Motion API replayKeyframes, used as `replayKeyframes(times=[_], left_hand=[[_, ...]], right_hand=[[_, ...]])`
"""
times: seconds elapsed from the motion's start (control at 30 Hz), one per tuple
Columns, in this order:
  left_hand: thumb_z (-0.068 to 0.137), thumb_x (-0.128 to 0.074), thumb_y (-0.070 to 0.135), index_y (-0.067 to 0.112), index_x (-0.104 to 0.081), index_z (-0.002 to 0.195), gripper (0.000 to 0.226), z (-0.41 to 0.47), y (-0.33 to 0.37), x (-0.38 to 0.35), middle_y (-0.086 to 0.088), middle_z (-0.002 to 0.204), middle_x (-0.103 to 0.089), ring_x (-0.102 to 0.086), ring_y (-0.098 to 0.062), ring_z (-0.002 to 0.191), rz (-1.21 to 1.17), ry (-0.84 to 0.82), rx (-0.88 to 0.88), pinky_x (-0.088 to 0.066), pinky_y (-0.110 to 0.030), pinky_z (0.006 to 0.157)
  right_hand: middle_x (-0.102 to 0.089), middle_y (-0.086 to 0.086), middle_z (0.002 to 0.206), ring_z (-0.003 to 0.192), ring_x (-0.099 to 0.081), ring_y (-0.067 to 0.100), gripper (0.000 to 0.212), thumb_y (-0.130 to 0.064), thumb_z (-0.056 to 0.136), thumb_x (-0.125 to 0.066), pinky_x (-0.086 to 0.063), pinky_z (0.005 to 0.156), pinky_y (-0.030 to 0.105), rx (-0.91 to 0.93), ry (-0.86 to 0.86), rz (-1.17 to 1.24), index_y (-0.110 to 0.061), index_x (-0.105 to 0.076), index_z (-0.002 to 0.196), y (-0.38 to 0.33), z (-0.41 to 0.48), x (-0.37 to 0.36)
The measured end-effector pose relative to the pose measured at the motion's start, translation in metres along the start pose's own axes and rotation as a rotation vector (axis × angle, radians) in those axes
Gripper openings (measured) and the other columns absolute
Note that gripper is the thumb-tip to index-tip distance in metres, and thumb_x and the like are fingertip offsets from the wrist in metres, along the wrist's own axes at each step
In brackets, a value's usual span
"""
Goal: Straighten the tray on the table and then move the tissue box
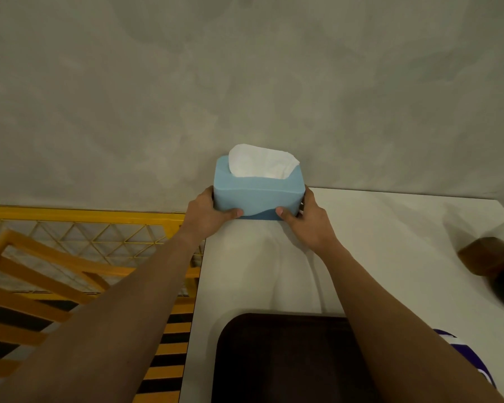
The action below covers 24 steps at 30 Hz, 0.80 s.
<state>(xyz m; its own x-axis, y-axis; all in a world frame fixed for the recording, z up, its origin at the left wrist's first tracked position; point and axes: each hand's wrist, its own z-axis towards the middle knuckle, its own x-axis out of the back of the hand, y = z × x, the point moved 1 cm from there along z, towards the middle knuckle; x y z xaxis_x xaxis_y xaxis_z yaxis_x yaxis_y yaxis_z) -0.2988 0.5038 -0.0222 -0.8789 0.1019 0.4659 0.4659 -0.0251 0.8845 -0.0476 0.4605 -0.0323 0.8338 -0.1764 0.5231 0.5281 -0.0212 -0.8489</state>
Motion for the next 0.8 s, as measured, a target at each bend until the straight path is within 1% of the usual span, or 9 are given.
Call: replayKeyframes(times=[0.1, 0.23, 0.43, 0.6, 0.73, 0.8], left_hand=[[0.074, -0.09, 0.037, 0.014, -0.054, 0.14, 0.079, 0.002, 0.001, 0.001, -0.004, 0.135, -0.063, -0.058, -0.019, 0.116, -0.014, -0.011, 0.024, -0.049, -0.029, 0.087], [0.073, -0.089, 0.04, 0.014, -0.055, 0.139, 0.079, 0.003, 0.0, 0.003, -0.005, 0.134, -0.064, -0.058, -0.021, 0.116, 0.003, -0.029, 0.037, -0.049, -0.031, 0.088], [0.074, -0.089, 0.042, 0.016, -0.054, 0.139, 0.079, 0.003, -0.002, 0.005, -0.005, 0.135, -0.063, -0.058, -0.02, 0.113, 0.003, -0.035, 0.043, -0.05, -0.032, 0.088], [0.075, -0.088, 0.04, 0.015, -0.053, 0.141, 0.079, 0.004, -0.002, 0.004, -0.005, 0.136, -0.063, -0.058, -0.024, 0.119, -0.013, -0.048, 0.054, -0.052, -0.038, 0.094], [0.076, -0.087, 0.039, 0.015, -0.052, 0.141, 0.078, 0.005, -0.002, 0.002, -0.005, 0.136, -0.062, -0.057, -0.023, 0.117, -0.018, -0.06, 0.071, -0.05, -0.034, 0.092], [0.076, -0.087, 0.038, 0.014, -0.047, 0.144, 0.082, 0.003, 0.003, 0.003, -0.006, 0.138, -0.059, -0.056, -0.026, 0.122, -0.005, -0.071, 0.084, -0.049, -0.037, 0.094]], right_hand=[[-0.057, -0.006, 0.135, 0.121, -0.059, 0.025, 0.085, -0.054, 0.088, -0.071, -0.043, 0.086, 0.024, 0.001, -0.013, -0.021, -0.025, -0.027, 0.154, -0.001, 0.002, 0.0], [-0.057, 0.0, 0.139, 0.122, -0.058, 0.026, 0.083, -0.052, 0.091, -0.069, -0.043, 0.088, 0.025, 0.0, -0.026, -0.031, -0.023, -0.025, 0.155, -0.003, 0.0, -0.001], [-0.056, 0.002, 0.141, 0.124, -0.057, 0.027, 0.081, -0.048, 0.094, -0.066, -0.043, 0.091, 0.027, 0.001, -0.053, -0.04, -0.021, -0.022, 0.157, -0.007, -0.001, -0.001], [-0.056, 0.002, 0.141, 0.123, -0.056, 0.025, 0.08, -0.047, 0.095, -0.065, -0.043, 0.092, 0.027, -0.015, -0.051, -0.029, -0.021, -0.022, 0.157, -0.009, -0.002, 0.0], [-0.057, 0.003, 0.139, 0.12, -0.057, 0.024, 0.079, -0.048, 0.096, -0.064, -0.043, 0.089, 0.028, -0.013, -0.074, -0.045, -0.022, -0.02, 0.156, -0.011, -0.003, 0.0], [-0.056, 0.004, 0.14, 0.122, -0.056, 0.025, 0.077, -0.045, 0.096, -0.064, -0.042, 0.089, 0.027, -0.033, -0.09, -0.052, -0.022, -0.02, 0.156, -0.017, -0.003, 0.005]])
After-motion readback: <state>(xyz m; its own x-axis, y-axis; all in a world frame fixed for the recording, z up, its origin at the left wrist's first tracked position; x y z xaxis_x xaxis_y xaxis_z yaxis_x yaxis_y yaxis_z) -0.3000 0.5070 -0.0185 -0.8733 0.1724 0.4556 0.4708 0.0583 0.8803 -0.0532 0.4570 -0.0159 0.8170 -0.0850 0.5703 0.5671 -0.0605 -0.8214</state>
